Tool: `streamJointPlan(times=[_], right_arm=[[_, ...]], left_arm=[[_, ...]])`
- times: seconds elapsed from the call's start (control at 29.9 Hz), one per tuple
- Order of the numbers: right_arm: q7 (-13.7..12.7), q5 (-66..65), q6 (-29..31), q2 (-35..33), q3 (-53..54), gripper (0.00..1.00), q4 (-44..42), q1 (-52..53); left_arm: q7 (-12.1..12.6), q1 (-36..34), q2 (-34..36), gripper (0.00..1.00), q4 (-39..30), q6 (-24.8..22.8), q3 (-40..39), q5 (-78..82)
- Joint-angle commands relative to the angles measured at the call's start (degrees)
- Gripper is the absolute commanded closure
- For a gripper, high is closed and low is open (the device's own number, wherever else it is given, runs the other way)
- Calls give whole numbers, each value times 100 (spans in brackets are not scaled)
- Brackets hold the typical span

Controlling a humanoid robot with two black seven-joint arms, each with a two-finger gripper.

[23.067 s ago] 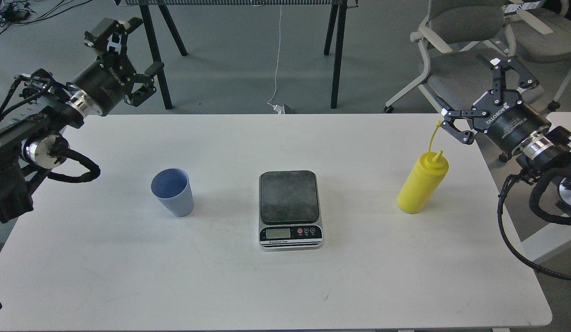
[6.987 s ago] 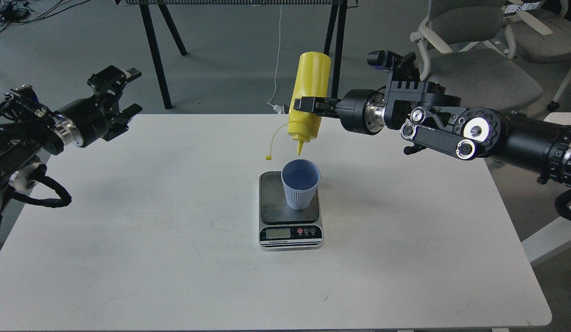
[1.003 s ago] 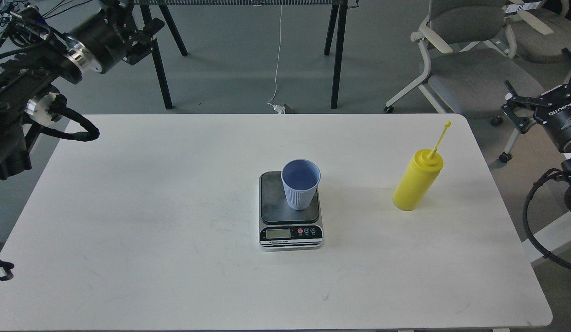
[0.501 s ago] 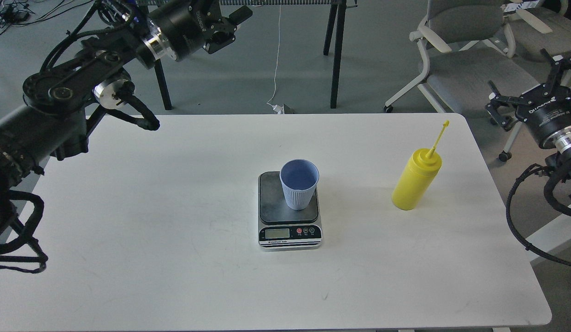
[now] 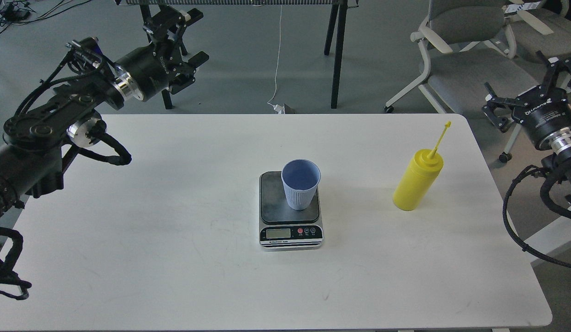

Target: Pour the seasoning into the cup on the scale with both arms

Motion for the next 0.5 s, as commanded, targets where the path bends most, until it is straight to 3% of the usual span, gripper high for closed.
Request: streamJointPlan(times=[0.0, 0.47], right_arm=[[0, 0, 0, -15, 0, 1, 1, 13], [0, 0, 0, -76, 18, 1, 10, 13]], left_arm=[[0, 164, 129, 0, 7, 0, -14, -179], [0, 129, 234, 0, 7, 0, -76, -365]])
